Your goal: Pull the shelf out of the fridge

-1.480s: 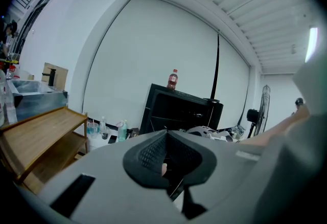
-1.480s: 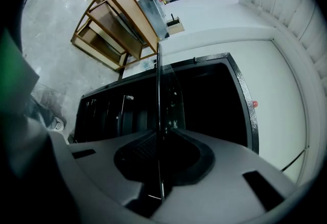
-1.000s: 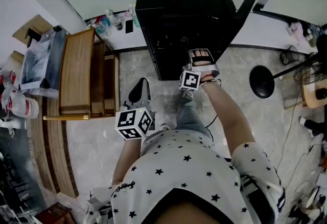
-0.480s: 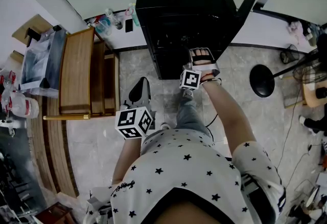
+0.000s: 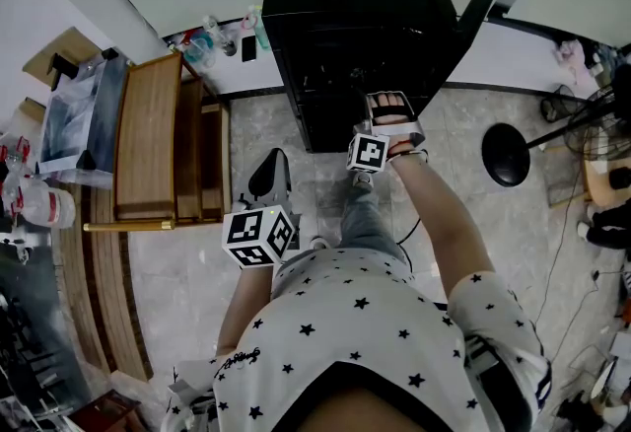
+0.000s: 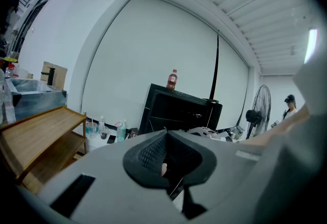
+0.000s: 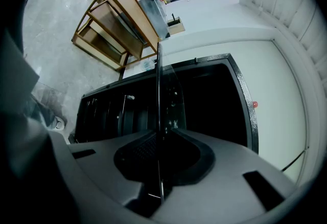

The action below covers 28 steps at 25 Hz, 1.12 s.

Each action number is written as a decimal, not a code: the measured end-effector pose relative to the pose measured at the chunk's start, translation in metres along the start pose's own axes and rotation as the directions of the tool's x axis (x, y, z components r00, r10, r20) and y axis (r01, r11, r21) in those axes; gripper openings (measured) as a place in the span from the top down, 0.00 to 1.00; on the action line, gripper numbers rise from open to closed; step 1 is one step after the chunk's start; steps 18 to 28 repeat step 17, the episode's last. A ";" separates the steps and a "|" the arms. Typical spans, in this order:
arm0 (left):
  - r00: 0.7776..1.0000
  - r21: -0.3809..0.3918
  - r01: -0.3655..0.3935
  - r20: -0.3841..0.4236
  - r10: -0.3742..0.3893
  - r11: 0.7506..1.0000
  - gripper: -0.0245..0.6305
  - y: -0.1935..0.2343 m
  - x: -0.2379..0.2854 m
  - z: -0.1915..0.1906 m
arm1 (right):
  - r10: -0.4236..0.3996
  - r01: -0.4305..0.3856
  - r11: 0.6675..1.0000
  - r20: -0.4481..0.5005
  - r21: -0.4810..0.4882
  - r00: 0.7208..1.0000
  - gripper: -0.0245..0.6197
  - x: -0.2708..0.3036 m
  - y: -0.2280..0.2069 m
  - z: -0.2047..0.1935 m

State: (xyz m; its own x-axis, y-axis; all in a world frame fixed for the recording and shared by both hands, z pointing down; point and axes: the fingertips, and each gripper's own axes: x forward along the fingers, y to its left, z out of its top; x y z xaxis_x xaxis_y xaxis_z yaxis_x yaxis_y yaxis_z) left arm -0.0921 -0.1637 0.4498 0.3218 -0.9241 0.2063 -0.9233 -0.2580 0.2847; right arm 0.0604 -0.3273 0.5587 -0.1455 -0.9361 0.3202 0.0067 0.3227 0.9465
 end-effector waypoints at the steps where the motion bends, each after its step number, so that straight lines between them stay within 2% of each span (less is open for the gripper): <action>1: 1.000 0.000 0.000 0.000 0.000 1.000 0.94 0.000 0.000 0.000 | 0.004 -0.004 1.000 -0.002 0.000 1.000 0.89 0.001 0.002 -0.001; 28: 1.000 -0.003 0.003 -0.008 -0.003 1.000 0.94 0.003 0.001 -0.002 | 0.013 -0.014 0.999 0.025 0.031 1.000 0.89 -0.004 -0.004 0.009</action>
